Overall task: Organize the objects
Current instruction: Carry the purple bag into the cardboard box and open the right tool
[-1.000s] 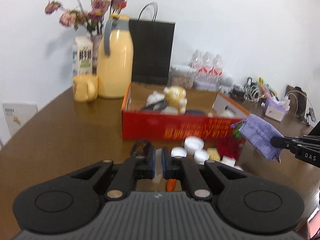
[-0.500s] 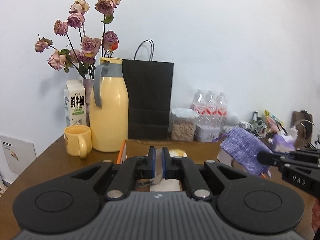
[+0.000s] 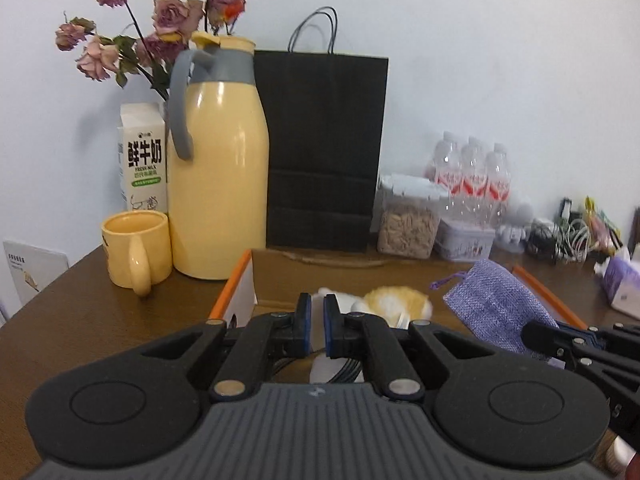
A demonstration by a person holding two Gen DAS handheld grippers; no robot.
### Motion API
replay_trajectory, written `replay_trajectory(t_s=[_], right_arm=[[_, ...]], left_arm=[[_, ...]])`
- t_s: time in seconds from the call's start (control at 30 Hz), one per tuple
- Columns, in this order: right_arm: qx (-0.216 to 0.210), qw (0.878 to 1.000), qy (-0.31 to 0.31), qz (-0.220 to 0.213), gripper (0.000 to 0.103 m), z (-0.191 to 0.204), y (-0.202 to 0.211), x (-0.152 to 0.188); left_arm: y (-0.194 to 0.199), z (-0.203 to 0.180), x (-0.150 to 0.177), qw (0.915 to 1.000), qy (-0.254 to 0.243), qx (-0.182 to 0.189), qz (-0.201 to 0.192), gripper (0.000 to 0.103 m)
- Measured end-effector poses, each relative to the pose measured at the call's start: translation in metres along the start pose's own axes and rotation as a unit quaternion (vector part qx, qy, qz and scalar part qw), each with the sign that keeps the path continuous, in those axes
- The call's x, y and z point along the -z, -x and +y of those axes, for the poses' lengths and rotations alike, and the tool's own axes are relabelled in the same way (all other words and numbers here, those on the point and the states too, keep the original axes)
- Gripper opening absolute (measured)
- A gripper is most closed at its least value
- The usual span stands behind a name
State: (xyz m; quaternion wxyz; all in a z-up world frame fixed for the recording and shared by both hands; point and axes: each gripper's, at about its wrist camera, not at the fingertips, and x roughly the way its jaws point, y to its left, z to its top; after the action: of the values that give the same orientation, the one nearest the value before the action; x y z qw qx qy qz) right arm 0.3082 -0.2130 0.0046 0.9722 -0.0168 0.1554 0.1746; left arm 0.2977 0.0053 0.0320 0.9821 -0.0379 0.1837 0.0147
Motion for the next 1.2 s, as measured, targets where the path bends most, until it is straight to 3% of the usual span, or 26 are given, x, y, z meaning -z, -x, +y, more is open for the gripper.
replay_trajectory(t_s=[0.17, 0.27, 0.33, 0.4, 0.43, 0.47, 0.5, 0.57, 0.7, 1.0, 1.2], right_arm=[[-0.001, 1.000, -0.004, 0.023, 0.004, -0.003, -0.007, 0.009], [0.007, 1.000, -0.002, 0.028, 0.009, -0.002, -0.008, 0.012], [0.011, 0.999, -0.003, 0.031, 0.016, -0.002, -0.008, 0.013], [0.019, 0.999, -0.001, 0.031, 0.044, -0.002, -0.006, 0.013], [0.023, 0.999, -0.001, 0.028, 0.053, -0.002, -0.005, 0.013], [0.027, 0.999, 0.000, 0.025, 0.068, -0.002, -0.004, 0.013], [0.032, 0.999, 0.001, 0.020, 0.080, -0.002, -0.003, 0.013], [0.040, 0.999, 0.003, 0.012, 0.092, -0.002, 0.000, 0.013], [0.045, 0.999, 0.003, 0.010, 0.102, -0.002, 0.001, 0.013], [0.045, 0.999, 0.009, 0.003, 0.103, 0.000, 0.008, 0.012], [0.041, 0.999, 0.027, -0.024, 0.103, 0.005, 0.033, 0.007]], left_arm=[[0.002, 0.000, 0.006, 1.0000, -0.002, 0.002, 0.002, 0.008], [0.007, -0.002, 0.009, 1.0000, -0.005, 0.002, -0.004, 0.010], [0.010, -0.003, 0.010, 0.9999, -0.008, 0.000, -0.009, 0.023], [0.014, -0.003, 0.010, 0.9998, -0.006, -0.004, -0.017, 0.065], [0.016, -0.002, 0.010, 0.9997, -0.003, -0.007, -0.023, 0.074], [0.018, -0.002, 0.009, 0.9996, -0.001, -0.010, -0.028, 0.085], [0.020, -0.001, 0.009, 0.9994, 0.002, -0.010, -0.034, 0.093], [0.023, 0.001, 0.009, 0.9990, 0.008, -0.012, -0.042, 0.103], [0.025, 0.003, 0.008, 0.9989, 0.011, -0.015, -0.043, 0.103], [0.040, 0.004, 0.008, 0.9987, 0.008, -0.006, -0.049, 0.103], [0.057, 0.004, 0.008, 0.9988, -0.001, -0.001, -0.049, 0.103]])
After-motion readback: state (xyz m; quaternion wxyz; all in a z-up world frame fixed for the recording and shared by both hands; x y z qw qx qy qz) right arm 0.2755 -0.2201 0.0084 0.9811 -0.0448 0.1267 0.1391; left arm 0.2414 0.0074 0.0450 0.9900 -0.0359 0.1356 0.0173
